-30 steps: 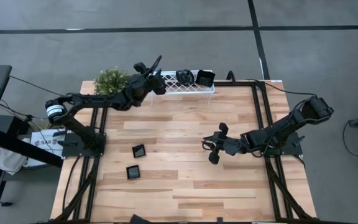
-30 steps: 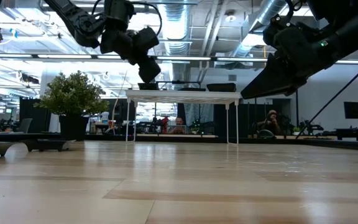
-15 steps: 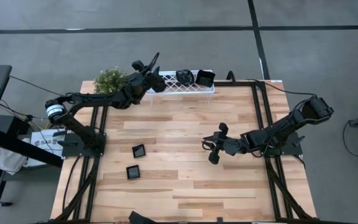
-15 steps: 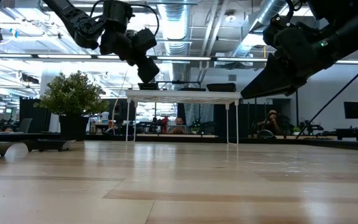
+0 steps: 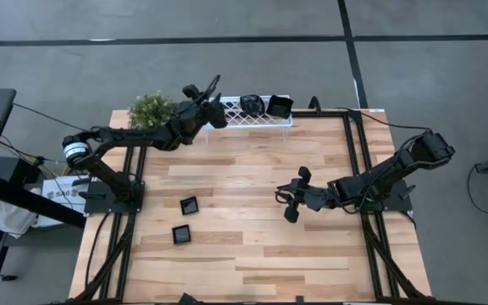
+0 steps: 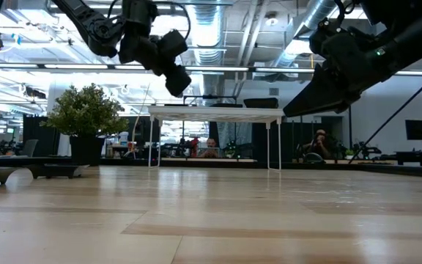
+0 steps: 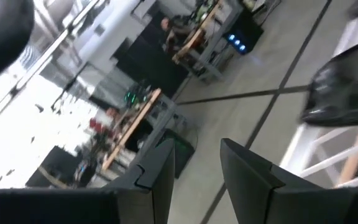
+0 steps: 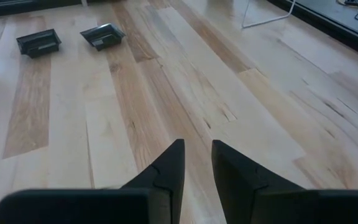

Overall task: Pick & Place Mini shaped plates
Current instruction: Stack the black square plate on top of the black square plate on the shelf

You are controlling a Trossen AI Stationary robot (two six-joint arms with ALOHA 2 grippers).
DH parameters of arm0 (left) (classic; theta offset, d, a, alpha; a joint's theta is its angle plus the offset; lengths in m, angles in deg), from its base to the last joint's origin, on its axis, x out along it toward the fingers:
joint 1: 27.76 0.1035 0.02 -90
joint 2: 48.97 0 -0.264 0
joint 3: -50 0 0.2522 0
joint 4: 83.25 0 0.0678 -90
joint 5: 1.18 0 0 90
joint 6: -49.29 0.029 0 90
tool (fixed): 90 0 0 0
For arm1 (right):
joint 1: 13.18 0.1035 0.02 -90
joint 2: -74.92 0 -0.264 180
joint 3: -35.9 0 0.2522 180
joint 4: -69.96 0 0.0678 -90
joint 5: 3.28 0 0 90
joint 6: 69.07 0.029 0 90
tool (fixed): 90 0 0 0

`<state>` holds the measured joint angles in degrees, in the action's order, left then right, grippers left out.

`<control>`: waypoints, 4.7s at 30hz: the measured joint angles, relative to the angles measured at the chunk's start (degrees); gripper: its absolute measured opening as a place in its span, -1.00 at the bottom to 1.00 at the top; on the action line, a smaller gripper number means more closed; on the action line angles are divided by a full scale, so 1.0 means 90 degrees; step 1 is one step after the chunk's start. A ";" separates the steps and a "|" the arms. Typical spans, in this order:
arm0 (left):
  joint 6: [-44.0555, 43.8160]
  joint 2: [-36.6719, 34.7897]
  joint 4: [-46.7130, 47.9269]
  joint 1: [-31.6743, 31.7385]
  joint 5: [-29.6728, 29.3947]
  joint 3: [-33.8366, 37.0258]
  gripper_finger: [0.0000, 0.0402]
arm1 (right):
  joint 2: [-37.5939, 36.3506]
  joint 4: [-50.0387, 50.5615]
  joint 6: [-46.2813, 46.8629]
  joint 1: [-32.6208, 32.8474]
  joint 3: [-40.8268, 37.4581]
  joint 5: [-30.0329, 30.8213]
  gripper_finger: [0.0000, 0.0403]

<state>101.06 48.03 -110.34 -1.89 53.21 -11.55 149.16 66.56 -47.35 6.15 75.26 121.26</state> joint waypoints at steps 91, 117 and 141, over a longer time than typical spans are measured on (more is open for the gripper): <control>-0.9117 -0.4496 0.6634 -0.3566 0.3252 0.3801 -0.35 | 0.1205 -0.1008 0.0194 0.0002 0.0005 -0.0192 -0.62; -0.8733 -0.3676 0.6140 -0.3566 0.3370 0.3864 -0.49 | 0.1205 -0.1005 0.0196 0.0004 0.0005 -0.0194 -0.62; -0.8446 -0.3681 0.5995 -0.3566 0.3384 0.3852 -0.89 | 0.1205 -0.1005 0.0196 0.0005 0.0005 -0.0194 -0.62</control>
<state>25.05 14.90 -56.39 -33.98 83.67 23.11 160.00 57.51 -45.59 6.20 75.31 119.51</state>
